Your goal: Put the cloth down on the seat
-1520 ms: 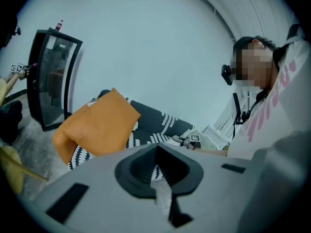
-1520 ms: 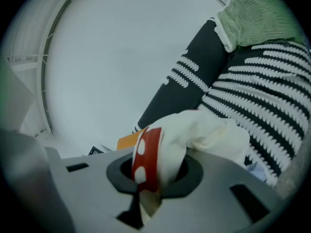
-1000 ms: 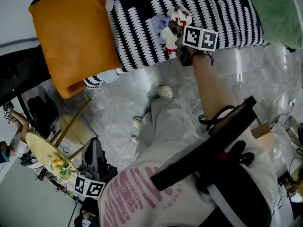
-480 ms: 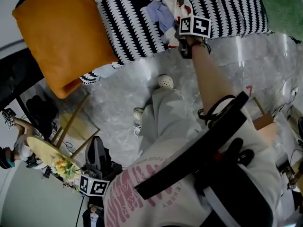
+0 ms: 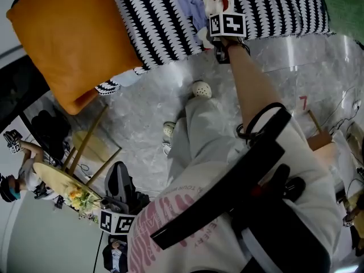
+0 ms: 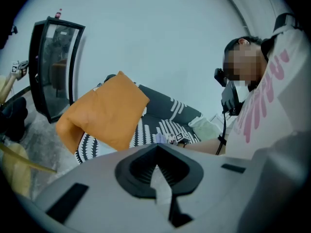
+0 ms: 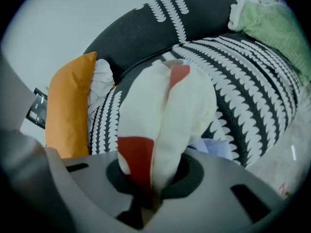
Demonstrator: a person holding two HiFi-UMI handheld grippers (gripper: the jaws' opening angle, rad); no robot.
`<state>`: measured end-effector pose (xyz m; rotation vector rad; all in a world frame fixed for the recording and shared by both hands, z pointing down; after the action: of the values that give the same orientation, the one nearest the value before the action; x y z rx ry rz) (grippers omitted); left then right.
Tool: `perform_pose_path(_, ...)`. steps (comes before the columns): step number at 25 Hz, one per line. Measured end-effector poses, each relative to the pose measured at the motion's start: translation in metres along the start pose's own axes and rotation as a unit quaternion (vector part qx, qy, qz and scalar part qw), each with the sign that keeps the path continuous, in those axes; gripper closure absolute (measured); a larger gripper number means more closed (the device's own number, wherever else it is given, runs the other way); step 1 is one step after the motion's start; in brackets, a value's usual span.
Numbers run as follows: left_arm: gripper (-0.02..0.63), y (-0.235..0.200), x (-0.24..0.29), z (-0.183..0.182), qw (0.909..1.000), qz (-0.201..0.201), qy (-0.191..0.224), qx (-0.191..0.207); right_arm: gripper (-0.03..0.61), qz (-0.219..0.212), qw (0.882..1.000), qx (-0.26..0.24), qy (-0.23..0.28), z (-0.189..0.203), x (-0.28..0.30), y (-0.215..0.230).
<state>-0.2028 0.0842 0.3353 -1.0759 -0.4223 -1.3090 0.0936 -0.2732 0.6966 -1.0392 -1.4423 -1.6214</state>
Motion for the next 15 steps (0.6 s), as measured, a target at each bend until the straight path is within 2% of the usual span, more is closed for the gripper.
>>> perform_pose_path(3,0.604,-0.001,-0.003,0.006,0.9999,-0.008,-0.009,0.004,0.525,-0.009,1.000,0.006,-0.008,0.003,0.003,-0.002)
perform_pose_path(6,0.604,-0.003,-0.002,0.006,1.0000,-0.006,0.004,-0.004,0.511,-0.012,1.000,0.011,-0.010,0.003,0.001,-0.004)
perform_pose_path(10,0.604,-0.012,0.005,-0.001,0.9992,0.001,0.035,-0.019,0.431,-0.024,1.000,0.015,-0.012,0.000,0.002,-0.015)
perform_pose_path(11,0.604,-0.013,0.006,-0.004,0.9990,0.006,0.040,-0.018,0.388,-0.022,1.000,0.013,-0.012,0.000,0.000,-0.017)
perform_pose_path(12,0.604,-0.013,0.007,-0.007,0.9988,0.012,0.045,-0.014,0.357,-0.012,1.000,0.007,-0.010,0.000,-0.005,-0.018)
perform_pose_path(15,0.604,-0.008,0.003,-0.016,0.9976,0.040,0.050,0.026,0.356,0.042,0.999,-0.016,-0.002,0.000,-0.030,-0.017)
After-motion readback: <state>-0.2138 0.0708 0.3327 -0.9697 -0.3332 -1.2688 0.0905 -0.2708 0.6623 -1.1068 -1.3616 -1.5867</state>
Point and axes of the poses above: the fingertips, and each gripper's own axes: x forward along the fingers, y to its right, z out of its underside, the point moved 7 cm from there along -x, backward along the fingers, and after that the axes turned 12 degrees about -y, right-handed, at the moved point
